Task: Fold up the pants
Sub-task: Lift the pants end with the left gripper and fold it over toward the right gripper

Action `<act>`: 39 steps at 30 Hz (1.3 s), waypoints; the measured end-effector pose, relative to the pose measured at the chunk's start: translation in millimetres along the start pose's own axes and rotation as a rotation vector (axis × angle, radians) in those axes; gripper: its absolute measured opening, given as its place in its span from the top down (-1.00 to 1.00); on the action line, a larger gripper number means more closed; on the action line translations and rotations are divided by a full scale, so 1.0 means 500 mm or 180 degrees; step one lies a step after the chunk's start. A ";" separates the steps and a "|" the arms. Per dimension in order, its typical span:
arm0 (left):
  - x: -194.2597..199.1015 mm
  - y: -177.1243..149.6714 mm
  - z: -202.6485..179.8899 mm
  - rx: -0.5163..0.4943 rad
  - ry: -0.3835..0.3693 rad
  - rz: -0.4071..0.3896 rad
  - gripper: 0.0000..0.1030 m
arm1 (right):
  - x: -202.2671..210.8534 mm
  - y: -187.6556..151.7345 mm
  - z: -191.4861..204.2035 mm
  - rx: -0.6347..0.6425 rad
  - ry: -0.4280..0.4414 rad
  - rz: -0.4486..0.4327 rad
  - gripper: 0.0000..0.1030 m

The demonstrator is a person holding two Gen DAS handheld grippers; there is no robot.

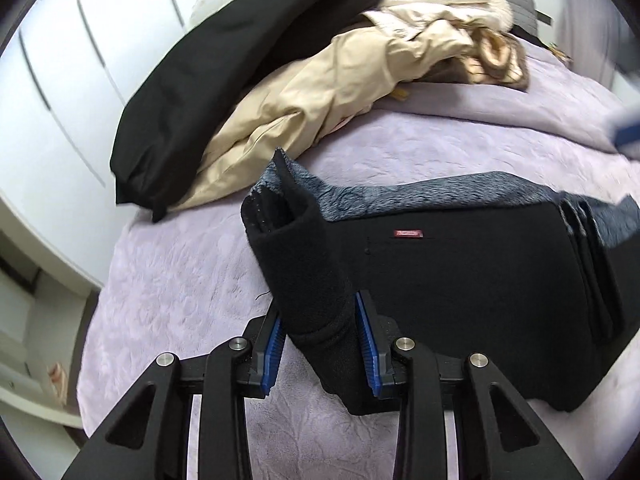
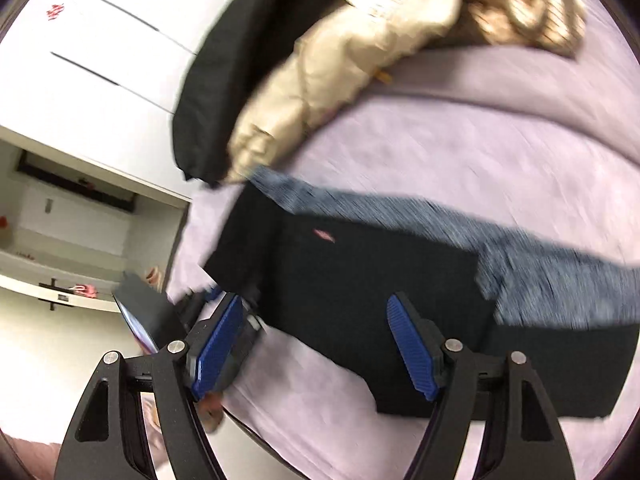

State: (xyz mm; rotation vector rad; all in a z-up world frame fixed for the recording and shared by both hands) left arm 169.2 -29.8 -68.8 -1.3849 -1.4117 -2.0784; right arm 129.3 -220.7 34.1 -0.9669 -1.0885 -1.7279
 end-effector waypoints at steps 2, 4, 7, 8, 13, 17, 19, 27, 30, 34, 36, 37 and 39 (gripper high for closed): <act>-0.009 0.004 -0.025 -0.0101 0.0016 -0.0014 0.32 | -0.030 0.028 0.042 0.0264 -0.0070 0.0077 -0.52; -0.009 -0.001 -0.038 -0.0189 0.0020 -0.0041 0.32 | -0.076 0.041 0.078 0.0455 -0.0042 0.0206 -0.52; -0.012 -0.007 -0.038 -0.0210 -0.0011 -0.0043 0.32 | -0.143 0.056 0.107 0.0537 -0.0004 0.0407 -0.52; -0.014 -0.006 -0.031 -0.0155 -0.0049 -0.0018 0.32 | -0.156 0.055 0.108 0.0513 -0.0013 0.0430 -0.51; -0.018 0.008 -0.004 0.0058 -0.0205 0.0033 0.32 | -0.154 0.039 0.093 0.0315 0.0141 0.0491 -0.44; -0.021 0.005 -0.010 0.0020 -0.0224 0.0070 0.32 | -0.109 0.016 0.059 0.0135 0.0255 0.0431 -0.44; -0.021 0.005 -0.013 0.0021 -0.0193 0.0090 0.32 | -0.079 -0.004 0.034 -0.0032 0.0302 0.0399 -0.43; -0.023 0.009 -0.015 0.0227 -0.0083 0.0124 0.32 | 0.058 -0.089 -0.001 -0.0041 0.0296 0.0235 -0.35; -0.020 0.009 -0.023 0.0267 -0.0016 0.0125 0.32 | 0.139 -0.132 -0.012 0.0016 0.0227 0.0014 -0.27; -0.014 0.008 -0.025 0.0371 0.0024 0.0092 0.32 | 0.203 -0.200 -0.038 0.0018 0.0090 -0.0106 -0.27; -0.010 0.005 -0.026 0.0414 0.0038 0.0091 0.32 | 0.217 -0.223 -0.056 -0.0049 0.0054 -0.0102 -0.27; -0.008 0.004 -0.026 0.0419 0.0045 0.0088 0.32 | 0.222 -0.237 -0.068 -0.0118 0.0049 -0.0103 -0.27; -0.002 0.001 -0.028 0.0413 0.0062 0.0081 0.32 | 0.228 -0.257 -0.084 -0.0206 0.0072 -0.0094 -0.27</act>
Point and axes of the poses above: each gripper's, at about its wrist camera, not at the fingertips, and x roughly against the way its jaws point, z to its left, y to its top, the point moved 1 cm from there along -x, roughly the way its jaws point, and after that the axes turned 10 degrees about -y, right-handed, at the moved point
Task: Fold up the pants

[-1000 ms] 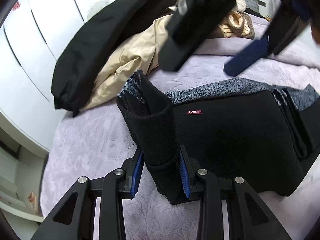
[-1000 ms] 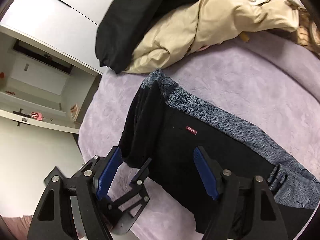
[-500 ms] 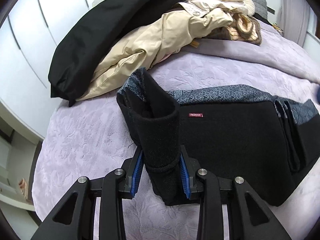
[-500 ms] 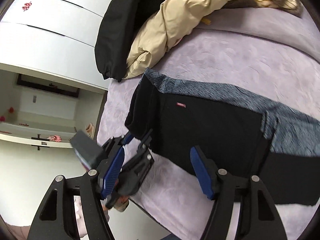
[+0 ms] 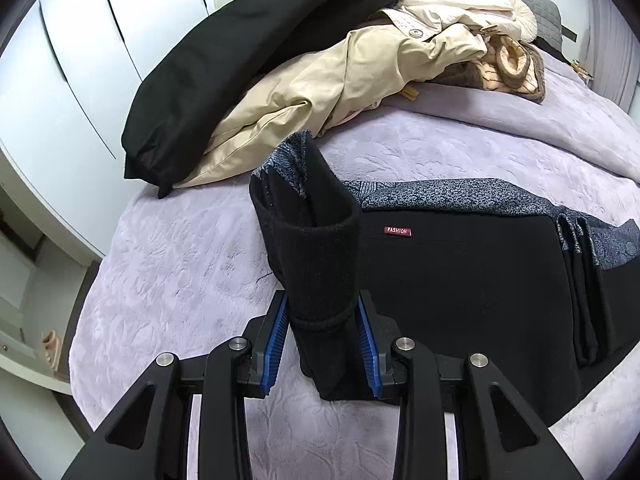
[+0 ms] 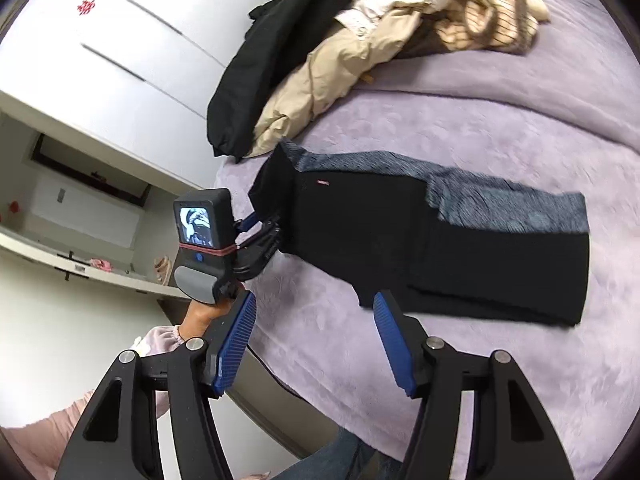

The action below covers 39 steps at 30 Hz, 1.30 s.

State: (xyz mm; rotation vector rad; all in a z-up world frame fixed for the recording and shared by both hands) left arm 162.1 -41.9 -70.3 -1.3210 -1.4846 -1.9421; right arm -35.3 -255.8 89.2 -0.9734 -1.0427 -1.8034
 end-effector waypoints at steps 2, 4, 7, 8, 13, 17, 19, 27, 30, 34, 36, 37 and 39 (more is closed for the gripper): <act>0.005 -0.003 -0.001 -0.0006 0.0017 -0.0012 0.32 | 0.006 -0.024 -0.008 -0.0005 -0.0007 0.0036 -0.27; 0.009 -0.006 0.001 0.0023 0.0036 -0.0013 0.32 | 0.012 -0.048 -0.009 0.0019 0.0002 0.0085 -0.27; 0.014 -0.009 0.000 0.0065 0.0036 -0.0021 0.32 | 0.024 -0.077 -0.012 0.0021 0.0112 0.0157 -0.27; 0.016 -0.009 -0.001 0.0056 0.0038 -0.0028 0.32 | 0.030 -0.084 -0.016 -0.0014 0.0181 0.0166 -0.27; 0.021 -0.015 -0.010 0.0058 0.0049 -0.0031 0.32 | 0.081 -0.111 -0.020 -0.0037 0.0214 0.0087 -0.27; 0.036 -0.018 -0.023 0.0043 -0.0060 -0.0025 0.32 | 0.111 -0.111 0.007 0.0140 0.0203 0.0063 -0.27; 0.043 -0.021 -0.037 -0.0046 -0.0081 -0.0060 0.32 | 0.116 -0.102 0.024 0.0205 0.0195 0.0037 -0.27; 0.048 -0.038 -0.004 0.0365 -0.0370 0.0012 0.26 | 0.092 -0.075 0.053 0.0307 0.0139 -0.0003 -0.27; 0.066 -0.060 0.055 0.0779 -0.0621 0.0036 -0.63 | 0.070 -0.050 0.068 0.0338 0.0105 -0.0004 -0.36; 0.068 -0.087 0.167 0.1368 -0.0866 0.0006 -0.62 | 0.022 0.001 0.100 0.0345 0.0198 -0.0004 -0.47; 0.041 -0.102 0.226 0.1729 -0.0967 0.0078 -0.62 | -0.019 0.037 0.121 0.0299 0.0241 0.0040 -0.47; 0.027 -0.108 0.242 0.1826 -0.1014 0.0118 -0.62 | -0.041 0.054 0.131 0.0265 0.0262 0.0078 -0.47; -0.019 -0.112 0.272 0.1975 -0.1131 0.0265 -0.62 | -0.083 0.084 0.154 0.0243 0.0272 0.0176 -0.47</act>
Point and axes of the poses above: each gripper's, at about its wrist camera, not at the fingertips, and x roughly against the way its jaws point, z to its left, y to its top, the point moved 1 cm from there along -x, roughly the way its jaws point, and after that the axes turned 10 degrees about -y, right-handed, at the moved point
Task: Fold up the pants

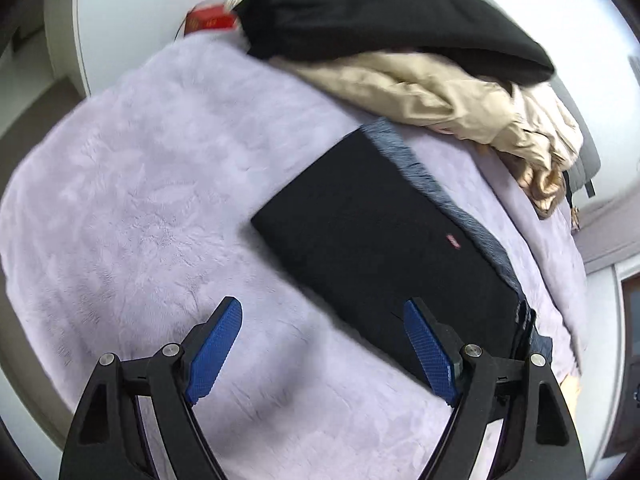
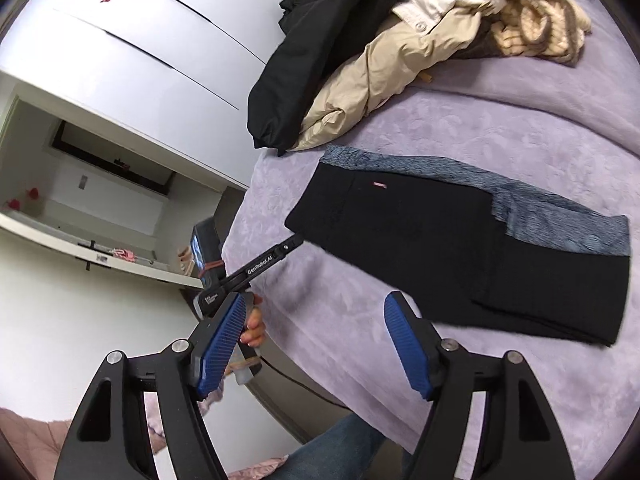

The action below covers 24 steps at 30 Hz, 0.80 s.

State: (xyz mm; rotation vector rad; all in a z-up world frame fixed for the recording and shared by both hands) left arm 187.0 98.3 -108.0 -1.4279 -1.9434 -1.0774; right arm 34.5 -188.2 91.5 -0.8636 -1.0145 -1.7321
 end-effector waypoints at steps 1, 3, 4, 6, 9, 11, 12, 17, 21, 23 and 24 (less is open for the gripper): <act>-0.017 0.008 0.004 0.0012 -0.0055 0.0072 -0.62 | -0.026 0.021 0.013 0.0025 -0.0011 0.0061 -0.47; -0.049 0.018 0.002 -0.0007 -0.0147 0.0202 -0.62 | -0.070 0.061 0.037 0.0100 -0.0067 0.0166 -0.47; -0.065 0.023 -0.001 -0.0015 -0.0188 0.0256 -0.62 | -0.089 0.083 0.048 0.0134 -0.0116 0.0215 -0.47; -0.087 0.034 -0.012 0.0002 -0.0250 0.0319 -0.62 | -0.117 0.127 0.067 0.0205 -0.0194 0.0277 -0.46; -0.104 0.050 -0.026 0.0014 -0.0179 0.0328 -0.41 | -0.158 0.206 0.092 0.0337 -0.0347 0.0400 -0.47; -0.113 0.052 -0.054 -0.0330 0.0287 0.0314 0.04 | -0.194 0.258 0.104 0.0428 -0.0507 0.0537 -0.47; -0.118 0.045 -0.075 -0.0601 0.0445 0.0306 0.17 | -0.211 0.279 0.110 0.0461 -0.0574 0.0595 -0.47; -0.120 -0.065 -0.220 -0.2456 0.1131 -0.0118 0.29 | -0.344 0.349 0.141 0.0502 -0.0649 0.1207 -0.47; -0.124 -0.095 -0.242 -0.2780 0.1234 -0.0190 0.29 | -0.464 0.346 0.183 0.0633 -0.0561 0.1707 -0.47; -0.116 -0.094 -0.234 -0.2764 0.1231 -0.0193 0.29 | -0.523 0.339 0.206 0.0814 -0.0648 0.1909 -0.47; -0.111 -0.091 -0.227 -0.2737 0.1213 -0.0191 0.29 | -0.548 0.333 0.215 0.0893 -0.0689 0.1988 -0.47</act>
Point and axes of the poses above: each gripper's, at about its wrist camera, not at the fingertips, and x roughly against the way its jaws point, z to its left, y to its top, the point moved 1 cm from there along -x, roughly the way its jaws point, and after that the axes turned 10 degrees about -y, right-handed, at the moved point
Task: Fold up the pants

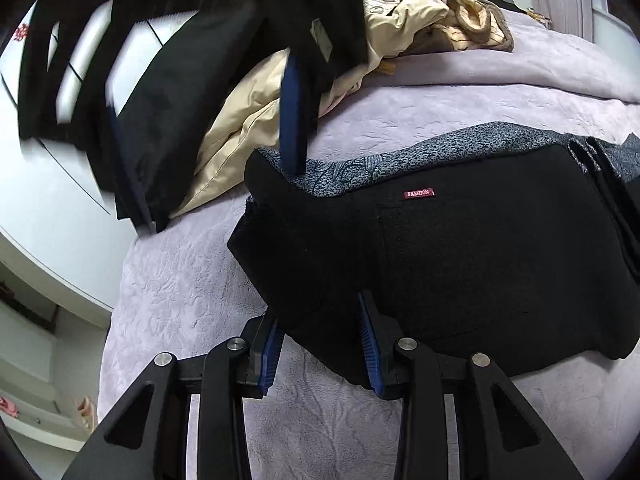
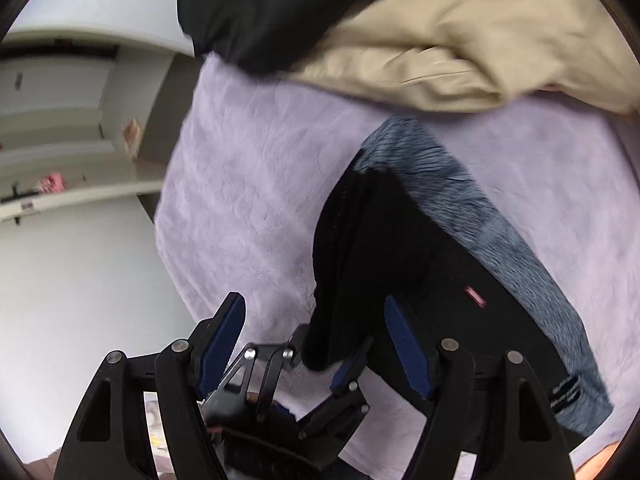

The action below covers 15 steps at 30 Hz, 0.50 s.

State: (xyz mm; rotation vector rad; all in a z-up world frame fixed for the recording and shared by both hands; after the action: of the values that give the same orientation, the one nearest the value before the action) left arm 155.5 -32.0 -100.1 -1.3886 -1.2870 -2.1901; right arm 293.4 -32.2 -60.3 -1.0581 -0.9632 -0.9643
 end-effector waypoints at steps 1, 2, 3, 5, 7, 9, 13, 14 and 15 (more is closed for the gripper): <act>0.001 0.000 0.002 0.0006 -0.0003 -0.0004 0.29 | -0.024 0.012 0.009 0.0051 -0.0082 0.0084 -0.47; 0.002 -0.001 0.003 0.0002 0.0002 -0.0008 0.29 | -0.041 0.017 0.013 0.0063 -0.0154 0.0143 -0.47; 0.004 -0.002 0.003 -0.0001 0.0009 -0.0007 0.29 | -0.056 0.021 0.013 0.0070 -0.0217 0.0200 -0.45; 0.000 0.008 0.000 0.0000 0.0004 0.0047 0.29 | -0.074 0.016 0.001 0.0083 -0.0336 0.0240 0.71; 0.015 0.020 -0.009 -0.0030 -0.0016 0.0008 0.29 | -0.052 -0.006 -0.028 -0.0038 -0.0168 0.0073 0.71; 0.048 0.045 -0.024 -0.0079 -0.0107 -0.0106 0.29 | -0.015 -0.042 -0.055 -0.0073 0.0006 -0.0153 0.71; 0.118 0.097 -0.076 -0.0253 -0.0263 -0.0355 0.28 | 0.082 -0.158 -0.157 -0.0325 0.0572 -0.0685 0.72; 0.141 0.113 -0.100 -0.0334 -0.0296 -0.0441 0.28 | 0.107 -0.189 -0.186 -0.0430 0.0740 -0.0833 0.72; 0.160 0.126 -0.119 -0.0383 -0.0329 -0.0506 0.28 | 0.129 -0.224 -0.215 -0.0525 0.0889 -0.0971 0.72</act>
State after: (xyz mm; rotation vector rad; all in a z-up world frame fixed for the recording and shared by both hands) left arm 116.2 -95.8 -9.3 -1.5101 -1.3647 -2.3633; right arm 222.3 -169.2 6.3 -0.8951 -0.8360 -1.4234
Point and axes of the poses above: each gripper's, at about its wrist camera, not at the fingertips, and x roughly against the way its jaws point, z to its left, y to its top, the point moved 1 cm from there along -x, roughly the way its jaws point, and after that the axes turned 10 degrees about -y, right-handed, at the moved point
